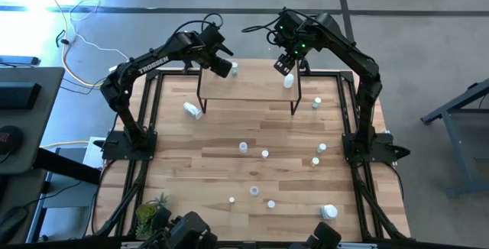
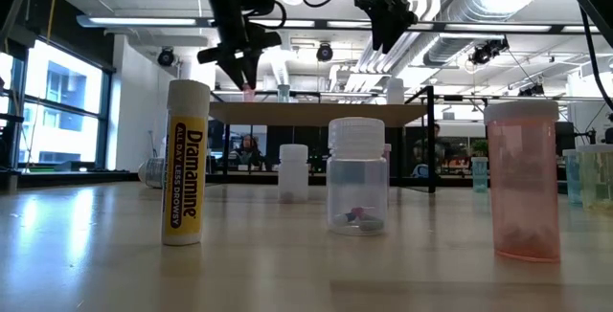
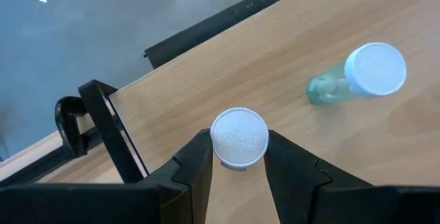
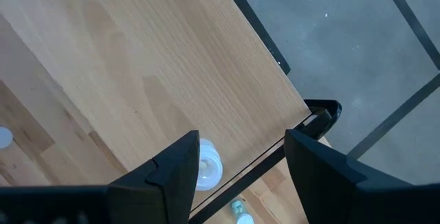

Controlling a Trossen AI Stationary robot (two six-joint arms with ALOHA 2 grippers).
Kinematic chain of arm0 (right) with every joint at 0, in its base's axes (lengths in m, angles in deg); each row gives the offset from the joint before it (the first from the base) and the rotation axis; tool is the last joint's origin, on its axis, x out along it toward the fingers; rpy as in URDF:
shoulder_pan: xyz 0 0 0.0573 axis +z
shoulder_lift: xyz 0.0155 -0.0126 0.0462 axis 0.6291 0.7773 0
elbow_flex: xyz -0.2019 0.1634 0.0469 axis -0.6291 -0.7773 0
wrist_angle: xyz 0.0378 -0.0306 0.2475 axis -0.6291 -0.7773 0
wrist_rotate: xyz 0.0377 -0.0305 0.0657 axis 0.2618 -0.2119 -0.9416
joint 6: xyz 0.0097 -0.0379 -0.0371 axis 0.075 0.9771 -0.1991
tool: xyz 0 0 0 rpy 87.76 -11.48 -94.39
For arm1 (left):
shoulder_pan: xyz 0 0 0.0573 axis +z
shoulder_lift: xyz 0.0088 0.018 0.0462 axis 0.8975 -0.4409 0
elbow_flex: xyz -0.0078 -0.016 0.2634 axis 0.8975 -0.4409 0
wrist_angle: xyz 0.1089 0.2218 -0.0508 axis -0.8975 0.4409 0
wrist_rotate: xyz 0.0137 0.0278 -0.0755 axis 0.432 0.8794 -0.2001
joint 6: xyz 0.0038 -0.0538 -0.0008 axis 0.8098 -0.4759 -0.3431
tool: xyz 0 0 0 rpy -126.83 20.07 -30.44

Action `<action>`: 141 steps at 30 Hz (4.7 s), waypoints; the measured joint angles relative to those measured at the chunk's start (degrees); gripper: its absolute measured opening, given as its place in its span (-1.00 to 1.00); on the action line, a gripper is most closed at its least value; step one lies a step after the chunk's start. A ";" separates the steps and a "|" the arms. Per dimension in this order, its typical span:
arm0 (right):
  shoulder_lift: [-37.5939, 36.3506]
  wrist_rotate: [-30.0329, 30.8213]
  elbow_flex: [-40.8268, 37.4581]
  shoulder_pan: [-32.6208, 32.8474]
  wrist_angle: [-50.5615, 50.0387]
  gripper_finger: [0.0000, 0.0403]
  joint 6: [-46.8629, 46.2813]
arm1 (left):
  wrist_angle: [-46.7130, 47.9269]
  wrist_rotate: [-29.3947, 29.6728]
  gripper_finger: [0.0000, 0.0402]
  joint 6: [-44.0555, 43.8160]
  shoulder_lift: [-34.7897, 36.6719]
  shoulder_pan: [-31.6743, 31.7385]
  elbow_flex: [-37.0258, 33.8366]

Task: Pick and place medicine bottles onto shelf by color
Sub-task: Put the orange pill bottle on the shelf, then put the pink pill bottle on the shelf

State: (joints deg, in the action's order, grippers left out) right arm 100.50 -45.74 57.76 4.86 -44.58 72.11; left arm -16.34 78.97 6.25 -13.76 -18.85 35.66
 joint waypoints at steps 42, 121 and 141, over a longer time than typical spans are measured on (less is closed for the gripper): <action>-3.64 -0.88 -0.02 0.13 0.00 0.01 -1.90 | 8.24 -1.64 -0.05 6.46 0.86 -0.02 8.73; -24.79 -1.64 -80.61 43.44 74.32 0.01 -15.37 | -31.36 -9.52 -0.05 2.40 45.51 -29.05 -48.37; -18.93 -1.89 -86.46 42.77 88.14 0.01 -14.95 | -31.36 -7.28 -0.05 1.89 45.46 -29.03 -48.37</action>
State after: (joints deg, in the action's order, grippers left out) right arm 81.56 -47.63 -28.69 47.63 43.56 57.16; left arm -47.69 71.70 8.14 31.70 -47.87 -12.70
